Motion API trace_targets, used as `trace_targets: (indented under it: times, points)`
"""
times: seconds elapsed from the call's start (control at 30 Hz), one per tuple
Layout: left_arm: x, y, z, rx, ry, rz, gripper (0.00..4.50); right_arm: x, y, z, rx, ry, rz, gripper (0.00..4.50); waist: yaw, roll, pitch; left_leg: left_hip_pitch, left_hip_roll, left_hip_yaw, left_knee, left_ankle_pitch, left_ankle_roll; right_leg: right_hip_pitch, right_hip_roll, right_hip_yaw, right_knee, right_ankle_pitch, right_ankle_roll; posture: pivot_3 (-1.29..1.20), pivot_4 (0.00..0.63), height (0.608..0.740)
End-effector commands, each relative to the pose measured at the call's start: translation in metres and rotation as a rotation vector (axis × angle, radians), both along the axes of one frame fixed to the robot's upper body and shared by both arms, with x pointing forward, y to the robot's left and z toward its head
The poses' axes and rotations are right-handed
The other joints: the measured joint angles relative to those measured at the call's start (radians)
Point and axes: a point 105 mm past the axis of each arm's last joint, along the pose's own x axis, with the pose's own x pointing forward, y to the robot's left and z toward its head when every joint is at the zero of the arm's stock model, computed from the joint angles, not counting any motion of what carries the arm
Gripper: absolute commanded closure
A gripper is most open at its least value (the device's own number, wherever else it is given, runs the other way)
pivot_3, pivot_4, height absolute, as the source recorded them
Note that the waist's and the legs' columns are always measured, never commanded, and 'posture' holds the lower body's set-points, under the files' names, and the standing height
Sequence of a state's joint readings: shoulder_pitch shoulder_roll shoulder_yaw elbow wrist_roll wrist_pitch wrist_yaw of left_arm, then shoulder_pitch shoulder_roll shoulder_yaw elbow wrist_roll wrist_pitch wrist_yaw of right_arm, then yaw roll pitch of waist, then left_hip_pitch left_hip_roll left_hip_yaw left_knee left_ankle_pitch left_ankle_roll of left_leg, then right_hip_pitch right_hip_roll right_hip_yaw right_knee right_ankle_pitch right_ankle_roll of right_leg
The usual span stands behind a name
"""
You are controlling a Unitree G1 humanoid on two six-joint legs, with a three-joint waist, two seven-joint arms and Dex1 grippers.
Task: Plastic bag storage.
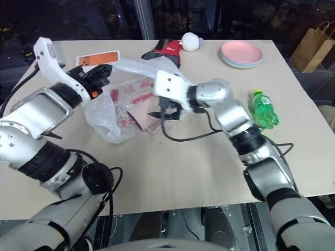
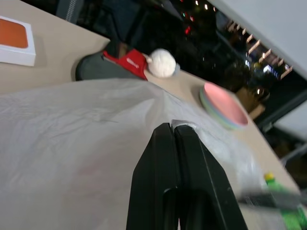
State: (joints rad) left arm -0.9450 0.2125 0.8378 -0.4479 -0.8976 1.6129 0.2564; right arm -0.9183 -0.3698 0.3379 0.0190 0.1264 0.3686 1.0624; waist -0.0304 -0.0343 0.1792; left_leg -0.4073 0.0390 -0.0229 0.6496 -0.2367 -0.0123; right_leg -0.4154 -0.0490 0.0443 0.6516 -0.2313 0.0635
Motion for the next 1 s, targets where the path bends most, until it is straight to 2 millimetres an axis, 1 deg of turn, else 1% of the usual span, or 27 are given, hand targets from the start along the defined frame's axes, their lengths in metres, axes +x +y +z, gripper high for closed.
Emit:
trace_targets:
  times: [0.03,0.1,0.17,0.23,0.3,0.33,0.4,0.43,0.47,0.57,0.67,0.73,0.77,0.8,0.87,0.9,1.0]
  points:
    - [0.003,0.005,0.009,-0.058,-0.011,0.045,4.5,-0.02,-0.027,0.029,0.076,0.038,0.01,0.13,-0.001,0.0,0.0,-0.002,0.0,-0.001,0.0,0.0,-0.001,0.0,0.0,-0.001,-0.001,0.0,0.0,0.0,0.15,0.74]
    - [0.006,0.006,0.012,-0.109,-0.008,0.061,4.5,-0.014,-0.051,0.04,0.108,0.056,-0.085,0.13,0.0,0.001,0.0,-0.004,0.0,-0.003,0.001,0.001,-0.001,-0.002,0.0,-0.003,-0.001,0.0,0.0,0.0,0.15,0.74]
    - [0.008,0.005,0.011,-0.083,0.007,0.058,4.5,-0.001,-0.08,0.05,0.145,0.06,-0.223,0.13,0.005,0.001,0.0,-0.007,0.0,-0.004,0.001,0.002,-0.003,-0.004,0.0,-0.004,-0.001,0.0,0.0,0.0,0.15,0.74]
    - [0.01,0.001,0.007,-0.075,0.023,0.049,4.5,0.018,-0.115,0.058,0.185,0.061,-0.413,0.13,0.007,0.001,0.0,-0.007,-0.001,-0.005,0.001,0.002,-0.003,-0.004,0.0,-0.004,-0.002,0.0,0.0,0.0,0.15,0.74]
    - [0.011,-0.003,0.004,-0.065,0.033,0.027,4.5,0.046,-0.163,0.049,0.152,0.065,-0.703,0.13,0.013,0.0,0.0,-0.007,-0.001,-0.004,0.001,0.002,-0.003,-0.004,0.0,-0.004,-0.002,0.0,0.0,0.0,0.15,0.74]
    - [0.012,-0.005,0.004,-0.061,0.035,0.019,4.5,0.056,-0.186,0.041,0.126,0.069,-0.839,0.13,0.015,0.0,0.0,-0.007,-0.001,-0.004,0.001,0.002,-0.003,-0.004,0.0,-0.004,-0.002,0.0,0.0,0.0,0.15,0.74]
    - [0.013,-0.009,0.006,-0.056,0.031,0.002,4.5,0.063,-0.222,0.02,0.044,0.098,-1.024,0.13,0.02,0.0,0.0,-0.007,-0.001,-0.004,0.001,0.002,-0.003,-0.004,-0.001,-0.004,-0.003,0.0,0.0,0.0,0.15,0.74]
    - [0.013,-0.009,0.007,-0.051,0.028,-0.003,4.5,0.062,-0.231,0.01,0.026,0.134,-1.074,0.13,0.02,0.0,0.0,-0.008,-0.001,-0.004,0.001,0.002,-0.003,-0.004,-0.001,-0.004,-0.004,0.0,0.0,0.0,0.15,0.74]
    - [0.013,-0.009,0.008,-0.048,0.026,-0.005,4.5,0.061,-0.237,0.002,0.027,0.171,-1.108,0.13,0.019,0.0,0.0,-0.008,-0.001,-0.004,0.001,0.002,-0.003,-0.004,-0.001,-0.004,-0.005,0.0,0.0,0.0,0.15,0.74]
    - [0.013,-0.009,0.013,-0.044,0.01,-0.012,4.5,0.054,-0.261,-0.03,-0.041,0.244,-1.232,0.13,0.017,0.001,0.0,-0.009,-0.001,-0.003,0.0,0.004,-0.006,-0.004,-0.001,-0.003,-0.007,0.0,0.0,0.0,0.15,0.74]
    - [0.012,-0.01,0.015,-0.034,0.0,-0.023,4.5,0.048,-0.284,-0.051,-0.089,0.285,-1.384,0.13,0.015,0.001,0.001,-0.009,-0.001,-0.003,-0.001,0.004,-0.006,-0.004,-0.001,-0.003,-0.008,0.0,0.0,0.0,0.15,0.74]
    - [0.012,-0.012,0.013,-0.033,0.003,-0.037,4.5,0.045,-0.29,-0.07,-0.093,0.364,-1.447,0.13,0.016,0.001,0.001,-0.009,-0.001,-0.003,0.0,0.004,-0.006,-0.004,0.0,-0.003,-0.008,0.0,0.0,0.0,0.15,0.74]
    - [0.013,-0.014,0.011,-0.03,0.006,-0.043,4.5,0.044,-0.294,-0.078,-0.133,0.361,-1.473,0.13,0.017,0.001,0.001,-0.009,-0.001,-0.003,0.0,0.004,-0.007,-0.004,0.0,-0.003,-0.007,0.0,0.0,0.0,0.15,0.74]
    - [0.013,-0.014,0.011,-0.025,0.008,-0.047,4.5,0.042,-0.298,-0.085,-0.167,0.357,-1.49,0.13,0.017,0.001,0.001,-0.008,-0.001,-0.003,0.0,0.004,-0.006,-0.004,0.0,-0.003,-0.007,0.0,0.0,0.0,0.15,0.74]
    - [0.013,-0.014,0.011,-0.023,0.008,-0.048,4.5,0.042,-0.297,-0.093,-0.151,0.397,-1.485,0.13,0.017,0.001,0.001,-0.008,-0.001,-0.003,0.0,0.004,-0.006,-0.004,0.0,-0.003,-0.007,0.0,0.0,0.0,0.15,0.74]
    - [0.013,-0.014,0.012,-0.019,0.007,-0.048,4.5,0.042,-0.297,-0.095,-0.14,0.406,-1.491,0.34,0.017,0.001,0.001,-0.009,-0.001,-0.003,0.0,0.004,-0.006,-0.004,0.0,-0.003,-0.007,0.0,0.0,0.0,0.15,0.74]
    - [0.013,-0.014,0.013,-0.017,0.003,-0.051,4.5,0.045,-0.299,-0.093,-0.108,0.394,-1.505,1.27,0.015,0.001,0.0,-0.007,-0.001,-0.003,0.001,0.004,-0.006,-0.002,0.0,-0.003,-0.007,0.0,0.0,0.0,0.15,0.74]
